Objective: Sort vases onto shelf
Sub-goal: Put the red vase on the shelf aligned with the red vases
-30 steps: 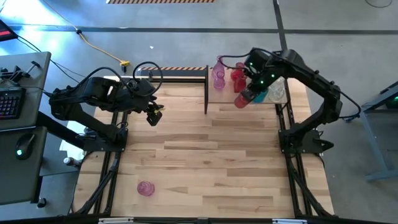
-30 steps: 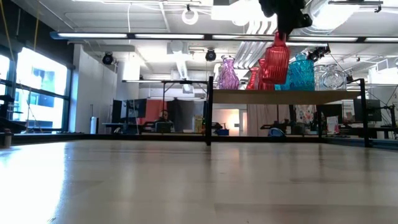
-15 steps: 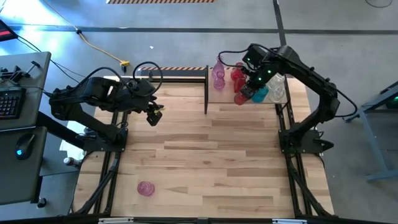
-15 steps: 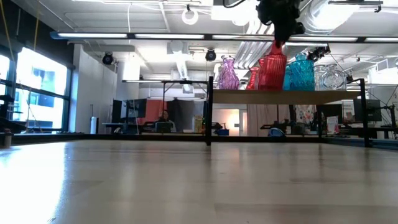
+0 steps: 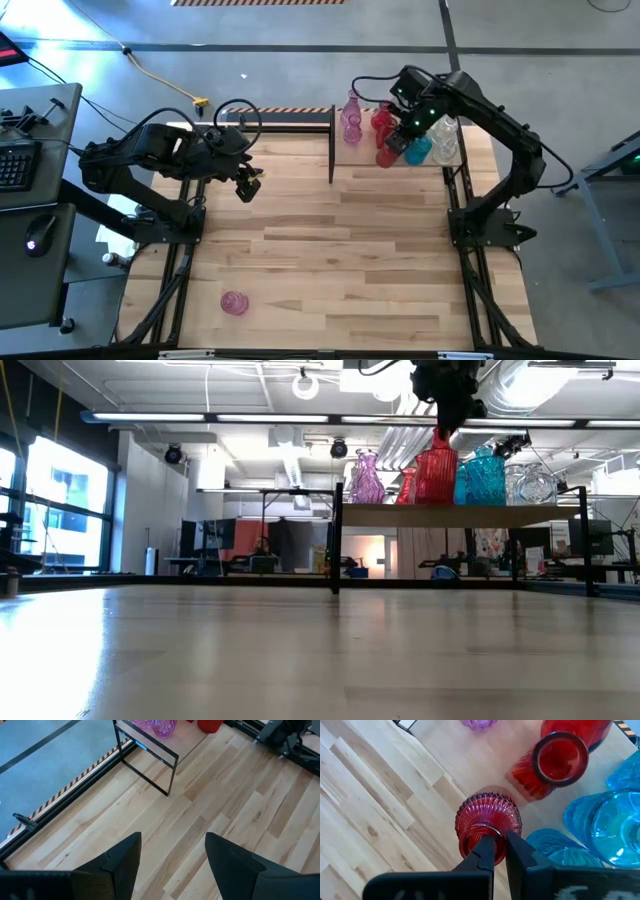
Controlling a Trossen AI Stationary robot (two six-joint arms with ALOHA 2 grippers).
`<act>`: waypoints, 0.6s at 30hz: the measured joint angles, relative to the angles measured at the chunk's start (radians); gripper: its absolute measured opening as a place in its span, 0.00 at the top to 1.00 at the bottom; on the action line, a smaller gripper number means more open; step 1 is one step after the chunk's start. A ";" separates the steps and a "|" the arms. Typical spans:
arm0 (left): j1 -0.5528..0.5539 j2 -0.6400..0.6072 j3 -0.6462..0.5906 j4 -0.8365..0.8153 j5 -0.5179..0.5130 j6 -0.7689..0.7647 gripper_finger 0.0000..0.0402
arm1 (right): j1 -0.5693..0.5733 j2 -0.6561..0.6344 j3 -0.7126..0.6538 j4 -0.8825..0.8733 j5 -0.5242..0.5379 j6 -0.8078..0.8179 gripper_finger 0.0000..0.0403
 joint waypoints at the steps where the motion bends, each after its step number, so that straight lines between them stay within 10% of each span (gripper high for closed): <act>1: 0.000 0.000 0.000 0.000 0.000 0.001 0.47 | -0.003 0.000 0.000 0.001 0.000 -0.001 1.00; 18: 0.000 0.000 0.000 0.000 0.000 0.000 0.47 | -0.018 0.003 -0.001 0.032 -0.004 -0.001 1.00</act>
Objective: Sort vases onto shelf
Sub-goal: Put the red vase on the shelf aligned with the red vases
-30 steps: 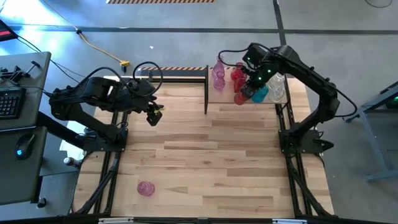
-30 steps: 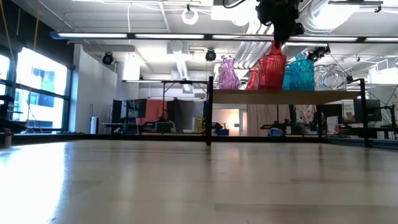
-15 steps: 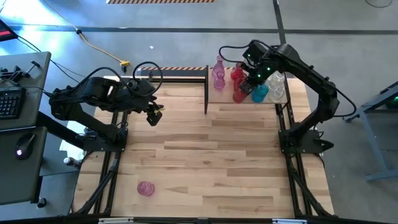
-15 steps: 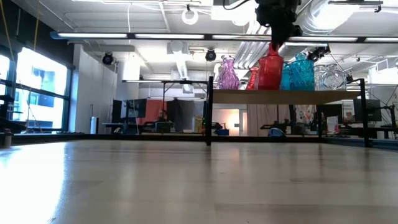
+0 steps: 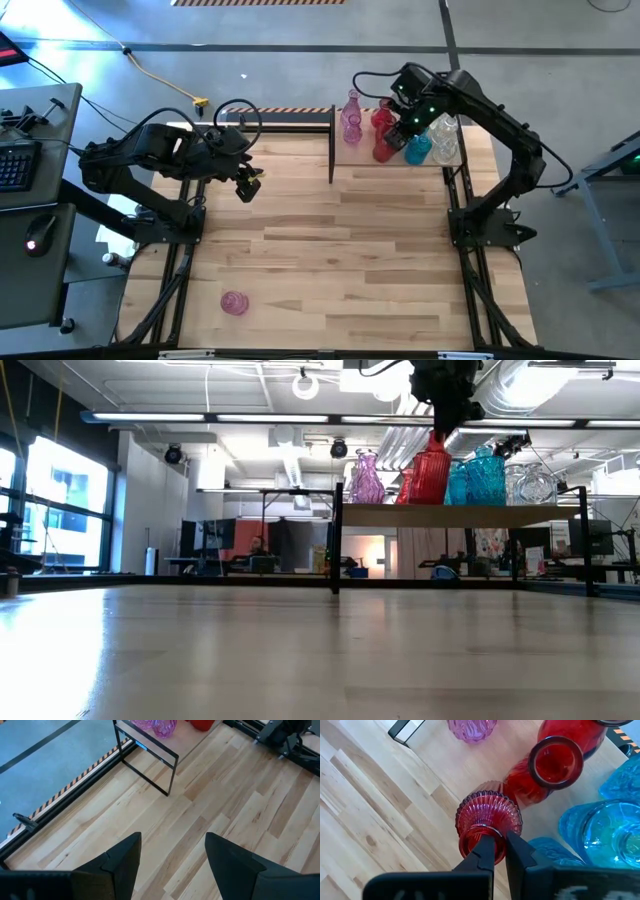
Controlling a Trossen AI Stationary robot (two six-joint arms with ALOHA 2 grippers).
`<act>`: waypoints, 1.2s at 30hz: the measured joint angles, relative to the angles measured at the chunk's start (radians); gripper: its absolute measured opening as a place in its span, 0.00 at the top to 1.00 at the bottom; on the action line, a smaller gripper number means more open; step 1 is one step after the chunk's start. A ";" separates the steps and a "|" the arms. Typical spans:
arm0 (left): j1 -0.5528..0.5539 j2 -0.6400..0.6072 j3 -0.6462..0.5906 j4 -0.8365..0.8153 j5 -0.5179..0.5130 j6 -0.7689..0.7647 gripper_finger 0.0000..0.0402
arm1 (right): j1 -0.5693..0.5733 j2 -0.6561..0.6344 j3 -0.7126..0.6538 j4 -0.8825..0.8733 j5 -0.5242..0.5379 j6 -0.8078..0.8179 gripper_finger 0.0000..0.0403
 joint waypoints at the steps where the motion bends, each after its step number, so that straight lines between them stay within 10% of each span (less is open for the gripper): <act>1: 0.000 0.000 0.000 0.000 0.000 0.001 0.47 | 0.000 0.000 0.000 0.000 -0.003 0.000 1.00; 36: 0.000 0.000 0.000 0.000 0.000 0.000 0.47 | 0.001 0.018 -0.002 0.048 0.007 0.077 0.96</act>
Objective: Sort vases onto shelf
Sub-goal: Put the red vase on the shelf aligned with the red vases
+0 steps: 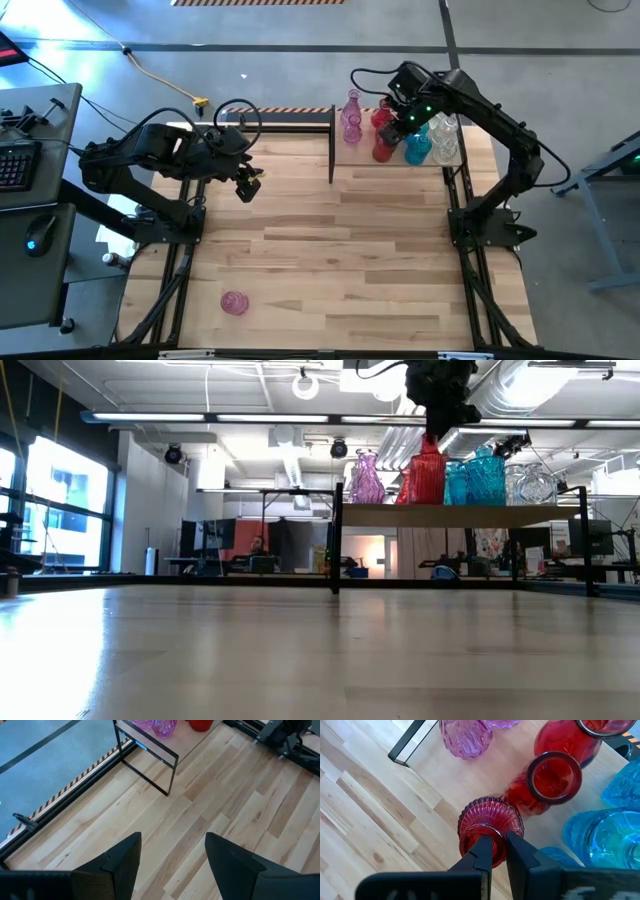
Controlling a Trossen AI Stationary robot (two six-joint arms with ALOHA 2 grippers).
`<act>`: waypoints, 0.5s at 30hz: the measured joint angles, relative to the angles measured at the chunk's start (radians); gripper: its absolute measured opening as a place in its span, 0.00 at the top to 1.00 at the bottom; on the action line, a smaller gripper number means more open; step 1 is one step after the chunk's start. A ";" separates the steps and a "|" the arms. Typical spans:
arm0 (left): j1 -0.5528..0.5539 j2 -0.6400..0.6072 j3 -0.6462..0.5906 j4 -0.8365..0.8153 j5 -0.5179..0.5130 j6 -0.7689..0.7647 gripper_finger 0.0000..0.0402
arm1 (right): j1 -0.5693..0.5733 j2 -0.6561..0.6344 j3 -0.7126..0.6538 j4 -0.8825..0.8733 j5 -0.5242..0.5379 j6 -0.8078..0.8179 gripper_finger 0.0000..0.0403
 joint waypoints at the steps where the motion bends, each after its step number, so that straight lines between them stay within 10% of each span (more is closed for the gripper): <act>1: 0.000 0.000 0.000 0.000 0.000 0.001 0.47 | 0.000 0.000 0.000 0.002 0.000 0.003 0.96; 15: 0.000 0.000 0.000 0.000 0.000 0.002 0.47 | 0.000 0.001 -0.002 0.023 0.008 0.014 0.96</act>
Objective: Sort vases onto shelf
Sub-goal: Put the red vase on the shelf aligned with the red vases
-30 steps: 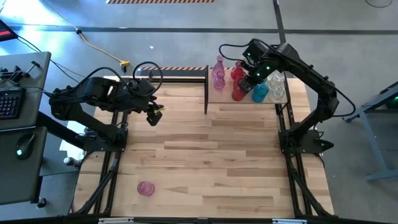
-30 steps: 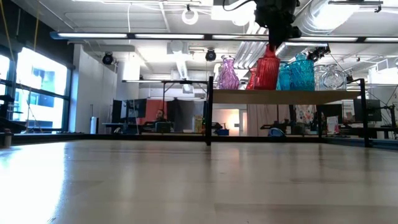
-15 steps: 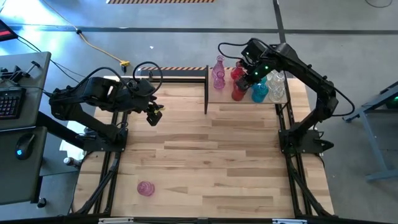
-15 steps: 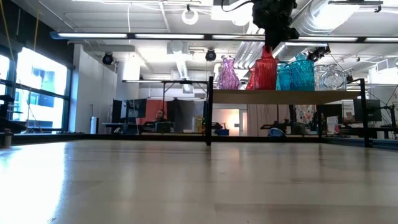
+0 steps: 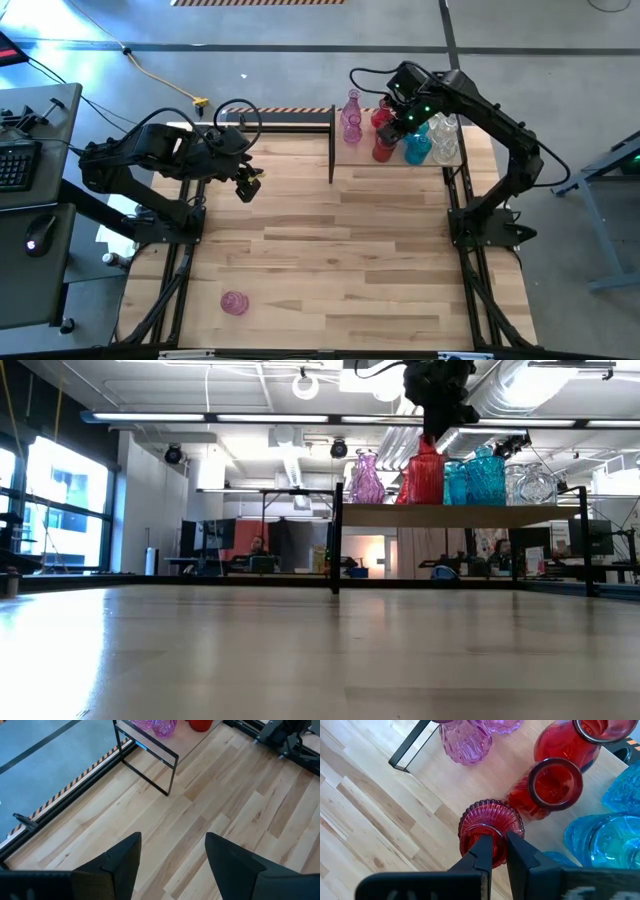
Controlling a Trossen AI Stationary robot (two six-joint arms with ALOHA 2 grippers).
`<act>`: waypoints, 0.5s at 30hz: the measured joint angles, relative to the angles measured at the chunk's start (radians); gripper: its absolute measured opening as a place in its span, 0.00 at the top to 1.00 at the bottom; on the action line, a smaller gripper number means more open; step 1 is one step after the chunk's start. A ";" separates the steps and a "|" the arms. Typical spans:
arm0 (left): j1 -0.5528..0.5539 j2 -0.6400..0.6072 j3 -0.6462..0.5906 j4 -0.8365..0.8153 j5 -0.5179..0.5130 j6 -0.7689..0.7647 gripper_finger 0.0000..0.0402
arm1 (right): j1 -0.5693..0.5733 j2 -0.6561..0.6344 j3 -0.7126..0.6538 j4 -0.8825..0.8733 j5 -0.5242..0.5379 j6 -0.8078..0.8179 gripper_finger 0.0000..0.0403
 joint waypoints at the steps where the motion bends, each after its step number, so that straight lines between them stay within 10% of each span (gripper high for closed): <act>1: 0.000 0.000 0.000 0.000 0.000 0.000 0.47 | 0.000 0.000 0.000 0.001 0.000 0.000 0.96; 15: 0.000 0.000 0.000 0.000 0.000 -0.001 0.47 | 0.000 0.000 0.000 0.006 0.024 0.007 0.96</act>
